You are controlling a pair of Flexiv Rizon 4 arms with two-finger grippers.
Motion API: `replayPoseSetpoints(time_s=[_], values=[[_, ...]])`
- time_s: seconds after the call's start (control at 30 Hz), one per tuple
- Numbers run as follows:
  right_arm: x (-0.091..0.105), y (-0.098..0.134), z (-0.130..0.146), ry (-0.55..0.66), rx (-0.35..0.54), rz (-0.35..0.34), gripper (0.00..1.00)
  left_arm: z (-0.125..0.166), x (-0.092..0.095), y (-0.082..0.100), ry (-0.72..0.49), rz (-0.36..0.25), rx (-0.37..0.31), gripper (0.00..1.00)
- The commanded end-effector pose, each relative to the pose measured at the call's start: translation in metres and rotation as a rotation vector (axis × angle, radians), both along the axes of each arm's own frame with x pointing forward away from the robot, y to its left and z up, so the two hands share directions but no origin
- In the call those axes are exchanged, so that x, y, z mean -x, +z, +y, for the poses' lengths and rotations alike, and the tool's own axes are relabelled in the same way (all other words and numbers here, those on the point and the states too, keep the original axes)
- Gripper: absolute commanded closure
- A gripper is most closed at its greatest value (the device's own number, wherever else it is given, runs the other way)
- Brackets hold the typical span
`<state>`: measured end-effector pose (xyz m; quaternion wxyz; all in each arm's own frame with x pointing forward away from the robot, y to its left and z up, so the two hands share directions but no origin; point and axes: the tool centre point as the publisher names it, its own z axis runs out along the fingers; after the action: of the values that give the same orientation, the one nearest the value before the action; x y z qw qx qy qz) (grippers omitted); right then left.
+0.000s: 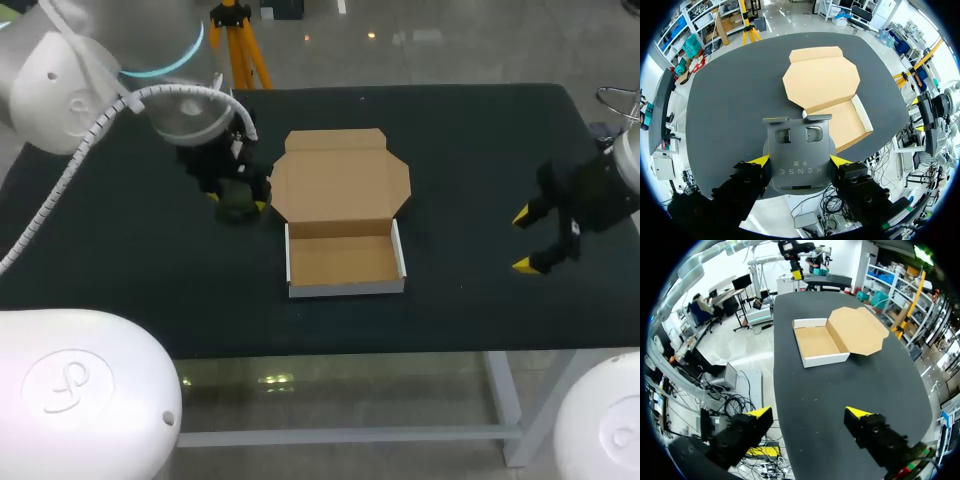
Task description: Assemble the packaging by folding the flat box into shape, placing the metal phone stand inside, and closing the box properly
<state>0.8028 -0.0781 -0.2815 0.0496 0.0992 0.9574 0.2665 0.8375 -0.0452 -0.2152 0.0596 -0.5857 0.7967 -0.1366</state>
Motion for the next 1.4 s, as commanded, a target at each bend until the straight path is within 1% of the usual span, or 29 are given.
replayPoseSetpoints(time_s=[0.03,0.23,0.4,0.47,0.5,0.8,1.03,1.13,1.27,1.4], values=[[0.001,0.000,-0.001,0.001,-0.002,0.000,0.00,-0.026,0.011,-0.006,0.012,-0.015,-0.053,1.00],[0.001,0.000,-0.001,0.001,-0.002,0.000,0.00,-0.061,0.029,-0.016,-0.008,-0.023,-0.066,1.00],[0.001,0.000,-0.001,0.001,-0.002,0.000,0.00,-0.084,0.037,-0.022,-0.033,-0.027,-0.079,1.00],[0.001,0.000,-0.001,0.001,-0.002,0.000,0.00,-0.101,0.040,-0.028,-0.069,-0.039,-0.088,1.00],[0.001,0.000,-0.001,0.001,-0.002,0.000,0.00,-0.106,0.041,-0.029,-0.080,-0.040,-0.088,1.00],[0.001,0.000,-0.001,0.001,-0.002,0.000,0.00,-0.131,0.036,-0.044,-0.136,-0.035,-0.103,1.00],[0.001,0.000,-0.001,0.001,-0.002,0.000,0.00,-0.140,0.021,-0.057,-0.146,-0.024,-0.109,1.00],[0.001,0.000,-0.001,0.001,-0.002,0.000,0.00,-0.143,0.018,-0.063,-0.149,-0.022,-0.111,1.00],[0.001,0.000,-0.001,0.001,-0.002,0.000,0.00,-0.148,0.014,-0.075,-0.154,-0.023,-0.116,1.00],[0.001,0.000,-0.001,0.001,-0.002,0.000,0.00,-0.152,0.004,-0.085,-0.144,-0.024,-0.128,1.00]])
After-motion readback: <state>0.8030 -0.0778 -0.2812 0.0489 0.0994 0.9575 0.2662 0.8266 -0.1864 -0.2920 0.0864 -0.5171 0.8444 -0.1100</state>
